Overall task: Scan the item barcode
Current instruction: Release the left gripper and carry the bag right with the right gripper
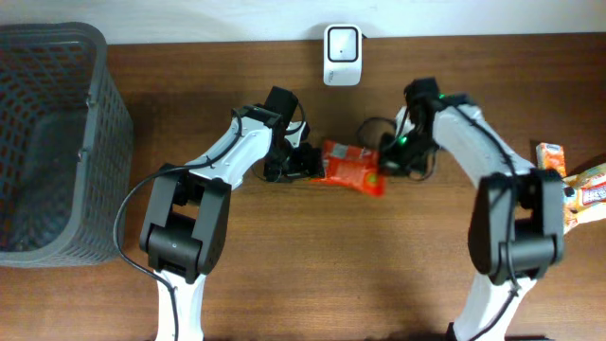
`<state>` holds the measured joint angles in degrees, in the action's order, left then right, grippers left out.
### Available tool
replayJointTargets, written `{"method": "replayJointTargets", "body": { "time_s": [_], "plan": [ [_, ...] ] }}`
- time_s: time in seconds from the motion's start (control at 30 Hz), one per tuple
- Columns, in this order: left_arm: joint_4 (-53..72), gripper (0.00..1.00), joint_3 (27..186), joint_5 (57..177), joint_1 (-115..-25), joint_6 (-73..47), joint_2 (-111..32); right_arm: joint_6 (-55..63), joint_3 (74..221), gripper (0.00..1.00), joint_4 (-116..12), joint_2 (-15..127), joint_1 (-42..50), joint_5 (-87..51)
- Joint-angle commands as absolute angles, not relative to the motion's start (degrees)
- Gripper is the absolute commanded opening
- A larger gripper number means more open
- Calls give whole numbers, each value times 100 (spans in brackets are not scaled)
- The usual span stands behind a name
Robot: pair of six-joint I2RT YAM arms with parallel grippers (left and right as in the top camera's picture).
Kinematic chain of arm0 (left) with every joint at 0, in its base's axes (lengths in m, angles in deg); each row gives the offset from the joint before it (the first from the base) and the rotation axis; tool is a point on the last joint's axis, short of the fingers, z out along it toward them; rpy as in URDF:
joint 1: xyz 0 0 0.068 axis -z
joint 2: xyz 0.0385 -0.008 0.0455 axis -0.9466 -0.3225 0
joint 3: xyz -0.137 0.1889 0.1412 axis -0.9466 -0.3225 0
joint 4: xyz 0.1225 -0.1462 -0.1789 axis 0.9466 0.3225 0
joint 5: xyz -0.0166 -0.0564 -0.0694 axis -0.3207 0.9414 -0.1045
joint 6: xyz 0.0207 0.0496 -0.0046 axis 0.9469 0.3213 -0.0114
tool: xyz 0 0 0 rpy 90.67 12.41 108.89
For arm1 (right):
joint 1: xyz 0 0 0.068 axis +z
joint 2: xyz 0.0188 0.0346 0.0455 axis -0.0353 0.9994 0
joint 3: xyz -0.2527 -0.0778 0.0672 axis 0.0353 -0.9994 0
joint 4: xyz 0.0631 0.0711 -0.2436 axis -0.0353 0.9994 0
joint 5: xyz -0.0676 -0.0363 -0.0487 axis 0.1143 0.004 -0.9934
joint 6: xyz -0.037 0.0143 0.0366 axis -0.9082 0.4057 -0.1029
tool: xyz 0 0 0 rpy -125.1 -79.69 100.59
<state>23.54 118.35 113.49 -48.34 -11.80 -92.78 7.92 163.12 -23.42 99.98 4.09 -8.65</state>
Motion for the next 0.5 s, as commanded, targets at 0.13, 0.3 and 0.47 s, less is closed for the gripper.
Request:
{"method": "replayJointTargets", "body": {
  "time_s": [0.13, 0.3, 0.47],
  "plan": [
    [2426, 81, 11802, 11301, -4980, -1235, -9439, 580, 18249, 4, -571, 9032, 614, -3481],
    [2426, 82, 11802, 11301, -5000, -1235, -9439, 547, 18450, 4, 172, 9089, 896, -4250],
    [2435, 82, 11802, 11287, -5000, -1233, -9439, 796, 18172, 4, 25, 9554, 1152, -4082]
  ]
}}
